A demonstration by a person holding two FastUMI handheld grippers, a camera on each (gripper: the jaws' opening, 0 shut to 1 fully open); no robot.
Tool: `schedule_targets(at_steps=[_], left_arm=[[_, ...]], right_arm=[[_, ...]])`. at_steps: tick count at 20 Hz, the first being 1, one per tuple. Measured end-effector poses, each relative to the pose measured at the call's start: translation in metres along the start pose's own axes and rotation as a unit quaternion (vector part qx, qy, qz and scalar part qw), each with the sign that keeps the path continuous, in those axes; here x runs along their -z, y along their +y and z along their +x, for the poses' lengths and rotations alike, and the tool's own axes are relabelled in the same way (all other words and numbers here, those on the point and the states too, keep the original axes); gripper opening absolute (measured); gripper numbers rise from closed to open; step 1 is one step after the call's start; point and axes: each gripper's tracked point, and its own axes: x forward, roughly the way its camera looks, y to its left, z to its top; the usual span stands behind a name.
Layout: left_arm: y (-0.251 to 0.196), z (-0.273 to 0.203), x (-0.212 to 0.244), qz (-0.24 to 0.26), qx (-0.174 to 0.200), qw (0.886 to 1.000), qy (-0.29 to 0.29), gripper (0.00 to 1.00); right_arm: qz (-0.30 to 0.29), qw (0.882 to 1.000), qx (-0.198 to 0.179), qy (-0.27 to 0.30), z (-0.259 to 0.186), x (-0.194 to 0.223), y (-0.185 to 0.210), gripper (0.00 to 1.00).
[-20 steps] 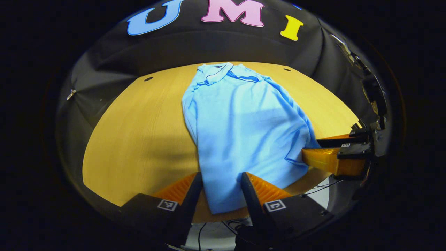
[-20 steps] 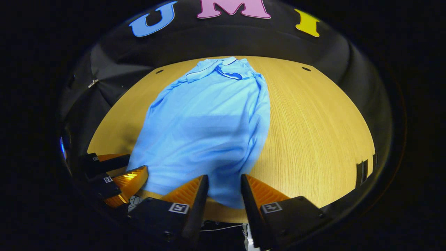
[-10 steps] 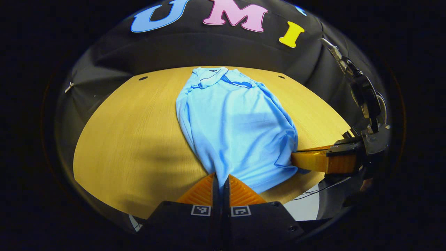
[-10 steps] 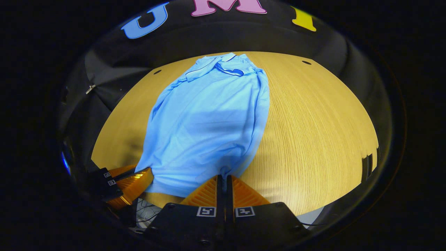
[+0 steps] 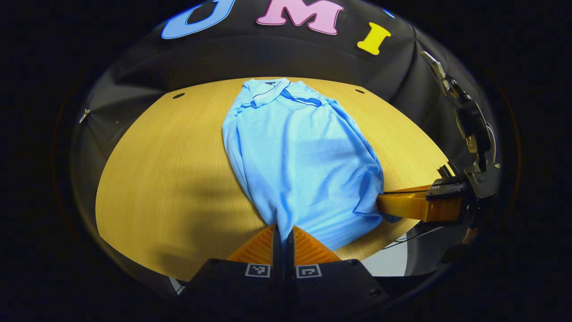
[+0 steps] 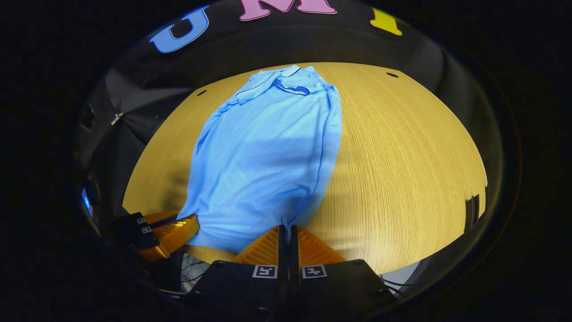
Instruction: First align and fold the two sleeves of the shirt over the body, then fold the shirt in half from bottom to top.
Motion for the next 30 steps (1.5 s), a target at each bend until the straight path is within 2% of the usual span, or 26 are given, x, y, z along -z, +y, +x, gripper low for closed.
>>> schedule_targets(at_steps=[4, 5, 6, 9, 11, 18, 25, 26, 27, 30], left_arm=[[-0.001, -0.011, -0.016, 0.007, -0.001, 1.0, -0.009, 0.06], [-0.001, -0.014, -0.022, 0.002, -0.001, 1.0, -0.012, 0.02], [-0.001, -0.017, -0.028, -0.005, -0.003, 1.0, -0.016, 0.06], [-0.003, -0.028, -0.052, -0.02, -0.003, 0.999, -0.033, 0.07], [-0.003, -0.031, -0.07, -0.011, -0.001, 0.999, -0.041, 0.06], [0.001, -0.028, -0.159, -0.014, -0.005, 0.996, -0.083, 0.06], [0.014, -0.008, -0.255, -0.025, -0.01, 0.992, -0.121, 0.06], [0.016, -0.003, -0.267, -0.023, -0.011, 0.992, -0.125, 0.02], [0.018, 0.002, -0.277, -0.022, -0.011, 0.991, -0.128, 0.06], [0.024, 0.018, -0.305, -0.027, -0.012, 0.991, -0.134, 0.06]], right_arm=[[-0.012, 1.0, -0.015, -0.014, -0.011, -0.02, 0.005, 0.05], [-0.018, 1.0, -0.017, -0.019, -0.013, -0.026, 0.006, 0.05], [-0.023, 0.999, -0.02, -0.022, -0.016, -0.033, 0.006, 0.05], [-0.026, 0.998, -0.035, -0.043, -0.026, -0.06, 0.011, 0.05], [-0.04, 0.997, -0.039, -0.059, -0.031, -0.081, 0.01, 0.05], [-0.048, 0.992, -0.061, -0.095, -0.031, -0.161, 0.015, 0.05], [-0.04, 0.989, -0.066, -0.125, -0.011, -0.246, 0.003, 0.05], [-0.042, 0.989, -0.066, -0.129, -0.008, -0.258, 0.002, 0.05], [-0.047, 0.988, -0.066, -0.133, -0.003, -0.271, 0.001, 0.05], [-0.059, 0.985, -0.067, -0.146, 0.012, -0.312, -0.001, 0.05]])
